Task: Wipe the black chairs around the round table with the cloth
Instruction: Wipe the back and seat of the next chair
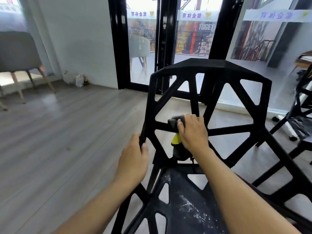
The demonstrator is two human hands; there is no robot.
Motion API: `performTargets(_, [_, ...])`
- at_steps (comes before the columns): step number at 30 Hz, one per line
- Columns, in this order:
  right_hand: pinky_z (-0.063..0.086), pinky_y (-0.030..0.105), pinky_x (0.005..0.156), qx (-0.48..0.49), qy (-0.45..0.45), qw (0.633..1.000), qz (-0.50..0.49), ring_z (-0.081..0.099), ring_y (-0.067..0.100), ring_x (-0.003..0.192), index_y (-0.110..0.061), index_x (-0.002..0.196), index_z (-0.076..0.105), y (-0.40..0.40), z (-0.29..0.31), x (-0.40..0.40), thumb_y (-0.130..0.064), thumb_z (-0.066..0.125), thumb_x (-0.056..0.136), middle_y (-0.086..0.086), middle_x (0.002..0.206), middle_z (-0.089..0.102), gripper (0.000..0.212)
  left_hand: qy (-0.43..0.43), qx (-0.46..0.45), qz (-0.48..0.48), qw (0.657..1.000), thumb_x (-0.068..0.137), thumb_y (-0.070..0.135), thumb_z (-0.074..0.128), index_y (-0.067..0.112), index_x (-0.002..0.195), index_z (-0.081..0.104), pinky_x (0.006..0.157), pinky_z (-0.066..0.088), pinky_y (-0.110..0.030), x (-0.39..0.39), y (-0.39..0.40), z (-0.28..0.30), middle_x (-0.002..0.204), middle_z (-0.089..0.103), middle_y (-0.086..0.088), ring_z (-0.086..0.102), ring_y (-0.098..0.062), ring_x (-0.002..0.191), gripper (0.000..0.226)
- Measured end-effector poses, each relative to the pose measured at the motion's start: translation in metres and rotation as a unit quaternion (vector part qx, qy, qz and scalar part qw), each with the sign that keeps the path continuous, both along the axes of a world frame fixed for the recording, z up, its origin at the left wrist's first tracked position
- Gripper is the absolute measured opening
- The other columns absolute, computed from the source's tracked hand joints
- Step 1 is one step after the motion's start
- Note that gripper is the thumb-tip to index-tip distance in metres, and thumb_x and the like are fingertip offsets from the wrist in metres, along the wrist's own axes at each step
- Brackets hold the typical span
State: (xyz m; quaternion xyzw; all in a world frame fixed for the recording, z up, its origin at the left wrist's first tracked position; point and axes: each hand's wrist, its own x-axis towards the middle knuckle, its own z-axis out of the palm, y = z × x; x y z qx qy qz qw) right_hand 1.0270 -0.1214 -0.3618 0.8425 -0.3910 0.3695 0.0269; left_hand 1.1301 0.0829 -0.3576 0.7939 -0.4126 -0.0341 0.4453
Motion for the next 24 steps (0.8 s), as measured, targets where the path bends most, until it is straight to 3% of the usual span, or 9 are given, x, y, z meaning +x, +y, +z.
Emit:
performTargets(2, [0.042, 0.045, 0.083, 0.010, 0.015, 0.999, -0.042, 0.051, 0.034, 0.096, -0.009, 0.104, 0.061, 0.000, 0.003, 0.006, -0.037, 0.040, 0.099, 0.012, 0.103, 0.062, 0.035, 0.033, -0.015, 0.010, 0.999, 0.105, 0.027, 0.040, 0.034, 0.134, 0.051, 0.079, 0.053, -0.038, -0.014, 0.030, -0.013, 0.094, 0.068, 0.013, 0.067, -0.015, 0.089, 0.031])
performTargets(4, [0.041, 0.045, 0.080, 0.013, -0.002, 0.998, -0.054, 0.051, 0.034, 0.096, -0.009, 0.102, 0.060, 0.013, 0.004, 0.018, -0.036, 0.041, 0.098, 0.012, 0.103, 0.061, 0.033, 0.057, -0.029, 0.014, 0.998, 0.106, 0.028, 0.039, 0.034, 0.134, 0.054, 0.078, 0.056, -0.043, -0.015, 0.033, -0.021, 0.085, 0.069, 0.011, 0.069, -0.014, 0.080, 0.033])
performTargets(9, [0.033, 0.037, 0.073, 0.003, -0.056, 0.998, 0.032, 0.049, 0.031, 0.093, -0.012, 0.108, 0.060, 0.053, 0.010, 0.060, -0.032, 0.044, 0.097, 0.011, 0.105, 0.058, 0.027, 0.060, -0.022, 0.023, 0.998, 0.106, 0.027, 0.039, 0.026, 0.146, 0.049, 0.082, 0.056, -0.045, -0.010, 0.027, -0.022, 0.091, 0.071, 0.005, 0.071, -0.018, 0.078, 0.041])
performTargets(13, [0.039, 0.038, 0.092, 0.037, -0.089, 0.990, 0.101, 0.042, 0.029, 0.111, -0.019, 0.132, 0.052, 0.059, -0.005, 0.045, -0.028, 0.051, 0.092, 0.009, 0.124, 0.050, 0.041, 0.050, 0.004, 0.025, 0.998, 0.107, 0.029, 0.035, 0.026, 0.148, 0.045, 0.079, 0.056, -0.045, -0.013, 0.030, -0.017, 0.090, 0.068, 0.002, 0.069, -0.021, 0.078, 0.043])
performTargets(17, [0.047, 0.035, 0.093, 0.096, -0.180, 0.972, 0.118, 0.042, 0.027, 0.113, -0.018, 0.131, 0.055, 0.075, -0.004, 0.039, -0.013, 0.066, 0.087, 0.009, 0.124, 0.044, 0.045, 0.029, 0.018, 0.020, 0.999, 0.107, 0.029, 0.033, 0.024, 0.148, 0.044, 0.078, 0.056, -0.046, -0.016, 0.033, -0.015, 0.093, 0.069, 0.001, 0.069, -0.024, 0.079, 0.043])
performTargets(22, [0.052, 0.040, 0.087, 0.097, -0.112, 0.968, 0.204, 0.052, 0.026, 0.103, -0.011, 0.131, 0.056, 0.114, -0.017, 0.025, -0.009, 0.066, 0.089, 0.009, 0.117, 0.049, 0.043, 0.010, 0.018, 0.008, 1.000, 0.104, 0.030, 0.030, 0.026, 0.139, 0.047, 0.070, 0.058, -0.047, -0.016, 0.031, -0.012, 0.088, 0.067, 0.002, 0.067, -0.024, 0.085, 0.039])
performTargets(24, [0.050, 0.039, 0.089, 0.053, -0.143, 0.970, 0.187, 0.052, 0.029, 0.104, -0.009, 0.129, 0.059, 0.111, -0.002, 0.023, -0.007, 0.065, 0.087, 0.012, 0.115, 0.052, 0.042, 0.007, 0.021, 0.016, 1.000, 0.103, 0.034, 0.026, 0.027, 0.138, 0.047, 0.069, 0.058, -0.047, -0.016, 0.033, -0.013, 0.089, 0.068, -0.001, 0.068, -0.027, 0.082, 0.041])
